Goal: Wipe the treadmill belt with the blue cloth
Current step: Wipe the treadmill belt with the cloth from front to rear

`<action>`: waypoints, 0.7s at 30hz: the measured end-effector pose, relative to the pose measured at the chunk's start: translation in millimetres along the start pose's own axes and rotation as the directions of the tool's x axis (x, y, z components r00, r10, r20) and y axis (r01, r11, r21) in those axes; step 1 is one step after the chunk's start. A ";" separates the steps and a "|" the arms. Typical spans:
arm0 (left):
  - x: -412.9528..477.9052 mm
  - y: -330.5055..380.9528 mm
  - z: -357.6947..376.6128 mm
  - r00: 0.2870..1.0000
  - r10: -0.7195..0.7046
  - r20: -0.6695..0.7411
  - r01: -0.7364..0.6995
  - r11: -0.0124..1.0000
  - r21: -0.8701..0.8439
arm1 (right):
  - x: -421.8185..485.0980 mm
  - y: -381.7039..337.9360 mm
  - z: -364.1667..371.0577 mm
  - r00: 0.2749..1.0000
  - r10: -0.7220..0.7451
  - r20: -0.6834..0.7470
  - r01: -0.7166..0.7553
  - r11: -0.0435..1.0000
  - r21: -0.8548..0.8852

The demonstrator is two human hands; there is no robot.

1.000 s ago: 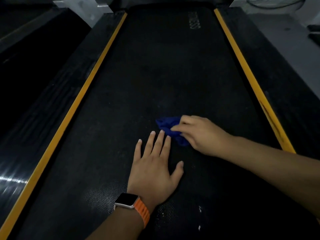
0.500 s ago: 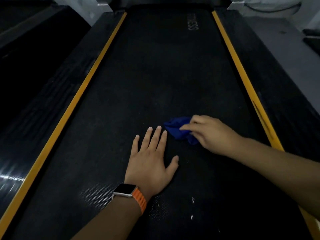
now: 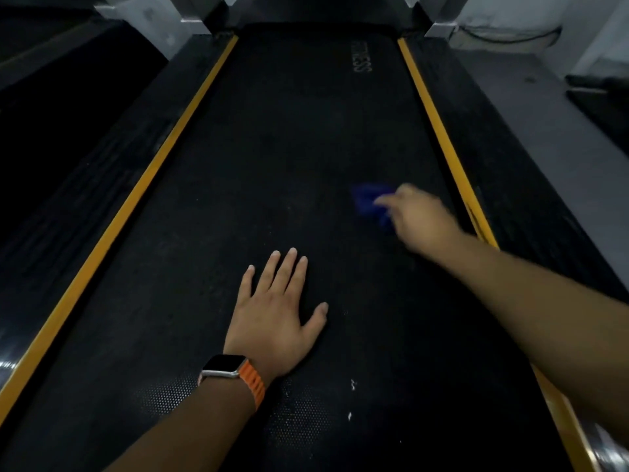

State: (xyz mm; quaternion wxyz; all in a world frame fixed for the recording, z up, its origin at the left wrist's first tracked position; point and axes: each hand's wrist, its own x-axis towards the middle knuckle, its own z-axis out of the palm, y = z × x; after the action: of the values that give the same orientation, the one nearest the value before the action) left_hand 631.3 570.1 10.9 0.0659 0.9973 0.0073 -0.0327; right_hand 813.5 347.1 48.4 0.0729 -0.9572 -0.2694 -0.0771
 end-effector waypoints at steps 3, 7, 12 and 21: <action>0.4 1.1 -0.2 1.000 -0.008 -0.005 0.008 1.000 -0.002 | 29.1 30.8 7.3 0.928 0.359 -0.094 -0.366 0.929 -0.062; 0.6 -2.2 1.5 1.000 0.002 -0.016 -0.002 1.000 -0.003 | -12.3 -24.7 11.5 0.991 0.135 -0.007 -0.135 0.990 -0.040; 0.7 0.4 1.3 1.000 -0.007 -0.021 0.007 1.000 0.001 | -3.9 32.4 -11.1 0.982 0.179 0.057 -0.168 0.972 -0.167; 0.8 1.1 -0.2 1.000 -0.015 -0.020 0.015 1.000 0.006 | -21.6 -33.9 -3.4 0.961 0.267 0.070 -0.266 0.964 -0.025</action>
State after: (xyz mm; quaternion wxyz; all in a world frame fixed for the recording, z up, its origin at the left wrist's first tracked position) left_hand 632.1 569.0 11.1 0.0625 0.9977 0.0152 -0.0234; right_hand 777.0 364.2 51.0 0.0652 -0.9874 -0.1401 -0.0337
